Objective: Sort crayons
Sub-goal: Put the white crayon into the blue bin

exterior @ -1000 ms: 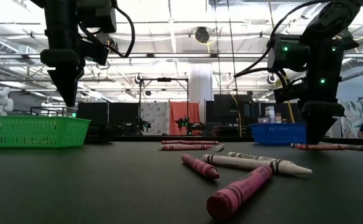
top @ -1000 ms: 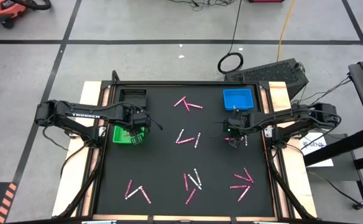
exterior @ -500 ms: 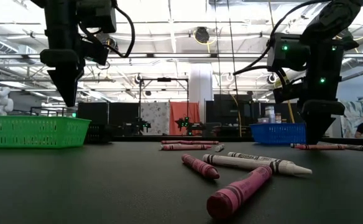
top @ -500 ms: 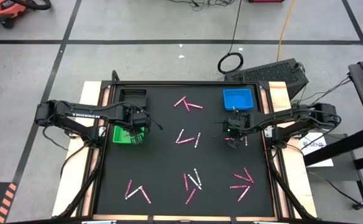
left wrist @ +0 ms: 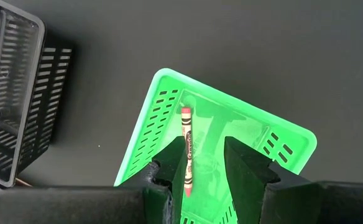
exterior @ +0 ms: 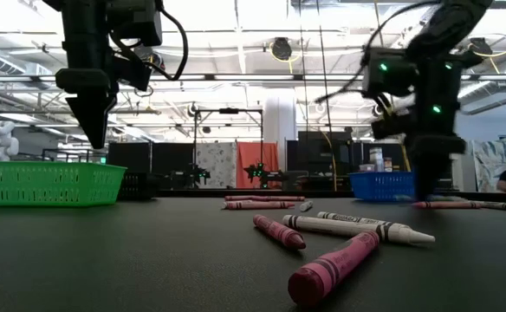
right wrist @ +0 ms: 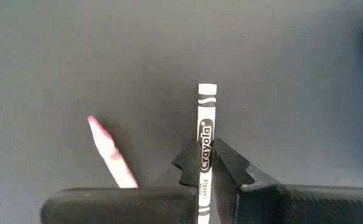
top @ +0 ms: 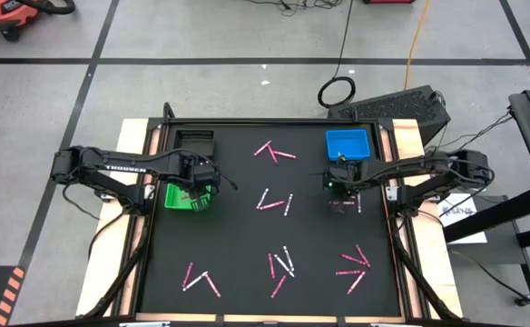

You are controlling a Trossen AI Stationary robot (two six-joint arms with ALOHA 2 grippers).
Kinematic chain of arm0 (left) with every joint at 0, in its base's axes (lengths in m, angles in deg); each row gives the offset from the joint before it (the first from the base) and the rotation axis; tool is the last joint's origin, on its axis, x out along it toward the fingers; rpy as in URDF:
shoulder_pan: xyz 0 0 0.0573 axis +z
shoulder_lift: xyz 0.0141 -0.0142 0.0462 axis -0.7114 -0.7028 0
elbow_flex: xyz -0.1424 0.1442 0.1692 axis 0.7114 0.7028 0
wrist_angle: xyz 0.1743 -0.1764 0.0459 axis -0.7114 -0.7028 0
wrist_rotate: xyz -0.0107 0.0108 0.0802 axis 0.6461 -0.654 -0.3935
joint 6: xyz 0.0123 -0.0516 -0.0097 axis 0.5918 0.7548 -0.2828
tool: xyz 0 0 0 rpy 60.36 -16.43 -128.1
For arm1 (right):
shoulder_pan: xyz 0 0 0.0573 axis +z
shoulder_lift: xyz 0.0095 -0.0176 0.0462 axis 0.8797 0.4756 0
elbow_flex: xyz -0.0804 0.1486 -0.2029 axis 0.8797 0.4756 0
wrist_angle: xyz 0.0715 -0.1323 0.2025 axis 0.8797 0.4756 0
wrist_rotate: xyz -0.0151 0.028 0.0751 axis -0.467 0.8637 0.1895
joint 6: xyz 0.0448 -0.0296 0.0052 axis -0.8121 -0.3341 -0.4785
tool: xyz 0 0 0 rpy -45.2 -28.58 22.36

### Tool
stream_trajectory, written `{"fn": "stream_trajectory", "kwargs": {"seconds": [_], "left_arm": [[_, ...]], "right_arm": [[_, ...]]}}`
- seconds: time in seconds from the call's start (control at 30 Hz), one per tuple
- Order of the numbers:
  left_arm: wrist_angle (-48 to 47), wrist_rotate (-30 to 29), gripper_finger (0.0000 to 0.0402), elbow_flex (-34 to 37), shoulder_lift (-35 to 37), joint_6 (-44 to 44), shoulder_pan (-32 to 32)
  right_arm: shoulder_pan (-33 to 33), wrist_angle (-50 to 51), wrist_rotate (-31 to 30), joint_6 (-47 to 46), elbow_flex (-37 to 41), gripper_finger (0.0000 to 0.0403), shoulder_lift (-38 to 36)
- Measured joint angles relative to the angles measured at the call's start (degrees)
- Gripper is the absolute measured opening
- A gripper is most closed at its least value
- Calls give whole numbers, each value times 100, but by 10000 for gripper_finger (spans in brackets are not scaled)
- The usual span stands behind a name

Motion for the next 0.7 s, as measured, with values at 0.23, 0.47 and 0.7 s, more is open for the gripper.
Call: {"fn": "stream_trajectory", "kwargs": {"seconds": [0.23, 0.47, 0.7], "left_arm": [[-8, 0, 102, 0, 0, 2, 0], [-7, 2, 102, 0, 0, 18, 2], [-6, 3, 102, 0, 0, 17, 0]], "right_arm": [[-442, 131, -78, 729, -525, 3, -10], [-1146, 447, -629, 1599, -1152, 4, -15], [-2011, 521, -620, 2354, -1453, 4, -19]]}}
